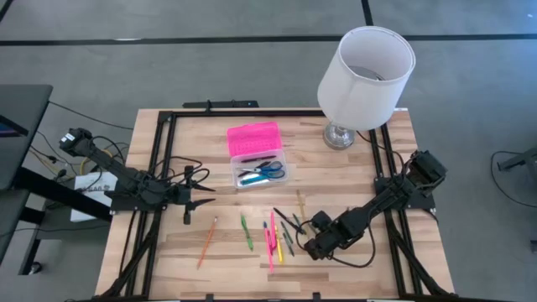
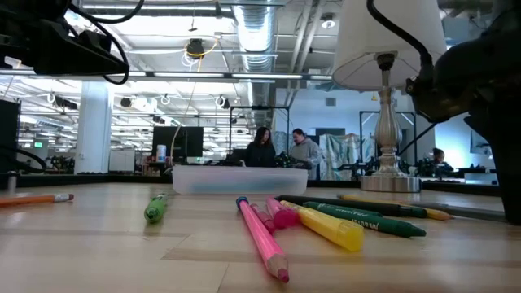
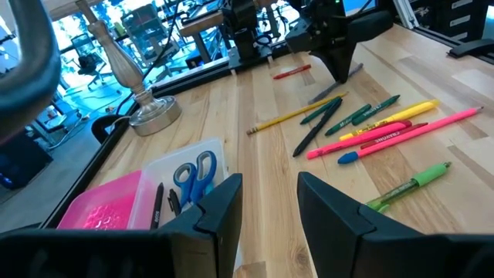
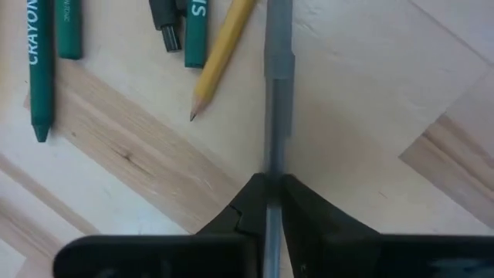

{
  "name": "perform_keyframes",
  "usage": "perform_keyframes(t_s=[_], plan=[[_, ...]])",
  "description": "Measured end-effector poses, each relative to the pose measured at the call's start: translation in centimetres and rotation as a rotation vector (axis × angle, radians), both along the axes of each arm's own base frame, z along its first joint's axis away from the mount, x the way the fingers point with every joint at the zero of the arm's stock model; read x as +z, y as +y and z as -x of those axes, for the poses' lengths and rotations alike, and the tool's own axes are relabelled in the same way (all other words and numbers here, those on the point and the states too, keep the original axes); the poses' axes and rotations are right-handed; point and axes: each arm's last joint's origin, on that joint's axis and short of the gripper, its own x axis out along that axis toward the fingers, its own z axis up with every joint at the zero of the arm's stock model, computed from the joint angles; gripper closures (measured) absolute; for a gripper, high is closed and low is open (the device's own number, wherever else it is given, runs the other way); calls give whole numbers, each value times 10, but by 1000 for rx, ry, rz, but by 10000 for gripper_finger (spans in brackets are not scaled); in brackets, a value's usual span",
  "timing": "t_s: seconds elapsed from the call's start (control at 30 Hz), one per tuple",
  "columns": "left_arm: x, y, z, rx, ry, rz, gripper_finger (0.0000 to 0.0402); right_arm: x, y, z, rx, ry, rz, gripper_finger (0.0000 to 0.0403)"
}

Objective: Pick & place school supplies into a supply box
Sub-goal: Put the gray pen into the pink supply box

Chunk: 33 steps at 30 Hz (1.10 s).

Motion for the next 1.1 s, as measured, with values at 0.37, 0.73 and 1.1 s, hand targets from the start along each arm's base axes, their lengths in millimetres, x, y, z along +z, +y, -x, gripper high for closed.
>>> perform_keyframes(t_s=[0.37, 0.73, 1.1], plan=[[0, 0, 0, 0, 0, 0, 280, 5, 3, 1, -115, -13, 77, 398], [0, 0, 0, 0, 0, 0, 280, 6, 3, 1, -215, -8, 74, 392], [0, 0, 0, 0, 0, 0, 280, 5, 3, 1, -171, -7, 59, 373]])
